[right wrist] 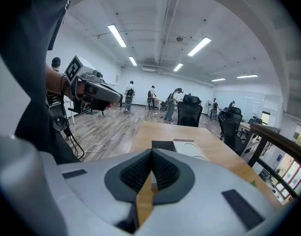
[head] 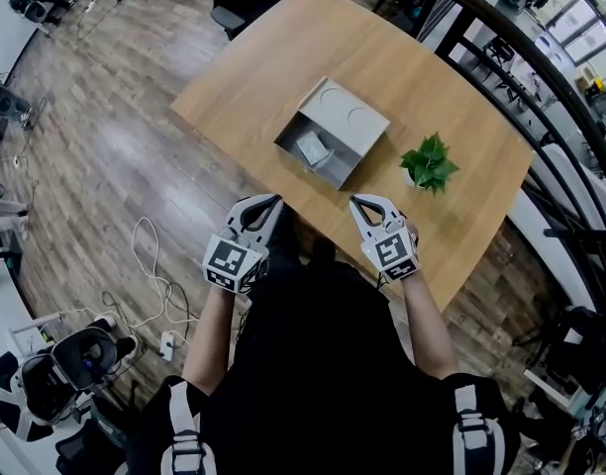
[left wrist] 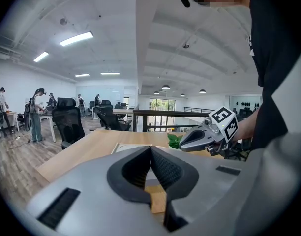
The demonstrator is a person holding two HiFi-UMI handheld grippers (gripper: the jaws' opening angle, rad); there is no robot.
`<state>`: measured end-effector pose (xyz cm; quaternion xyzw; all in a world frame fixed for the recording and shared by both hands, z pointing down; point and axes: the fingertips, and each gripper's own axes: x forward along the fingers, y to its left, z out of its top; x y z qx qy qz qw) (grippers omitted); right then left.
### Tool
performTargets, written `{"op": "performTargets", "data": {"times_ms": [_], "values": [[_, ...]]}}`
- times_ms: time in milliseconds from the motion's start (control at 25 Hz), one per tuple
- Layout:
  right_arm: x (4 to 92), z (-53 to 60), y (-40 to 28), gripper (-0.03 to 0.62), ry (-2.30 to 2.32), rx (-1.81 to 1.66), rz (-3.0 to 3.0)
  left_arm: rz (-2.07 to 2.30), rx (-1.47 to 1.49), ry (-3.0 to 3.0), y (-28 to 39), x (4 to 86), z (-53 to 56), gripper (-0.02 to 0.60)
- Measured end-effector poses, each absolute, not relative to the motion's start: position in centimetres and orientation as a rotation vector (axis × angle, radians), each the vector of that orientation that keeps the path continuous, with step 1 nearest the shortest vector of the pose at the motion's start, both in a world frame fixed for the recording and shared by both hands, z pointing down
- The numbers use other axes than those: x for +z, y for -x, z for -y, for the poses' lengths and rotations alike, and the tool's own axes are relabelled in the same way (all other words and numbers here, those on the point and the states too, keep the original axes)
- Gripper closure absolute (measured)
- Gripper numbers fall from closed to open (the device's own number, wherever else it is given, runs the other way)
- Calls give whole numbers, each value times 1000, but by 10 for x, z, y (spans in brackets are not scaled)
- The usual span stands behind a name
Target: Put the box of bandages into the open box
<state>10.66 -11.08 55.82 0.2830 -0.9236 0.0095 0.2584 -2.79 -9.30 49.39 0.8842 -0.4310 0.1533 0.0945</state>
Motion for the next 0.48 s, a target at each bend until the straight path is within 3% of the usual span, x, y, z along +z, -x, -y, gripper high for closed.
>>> {"op": "performTargets", "data": {"times_ms": [480], "values": [[558,99,-105,569,-750,46,2518,1289,443,-2601,25,495,76,557]]}}
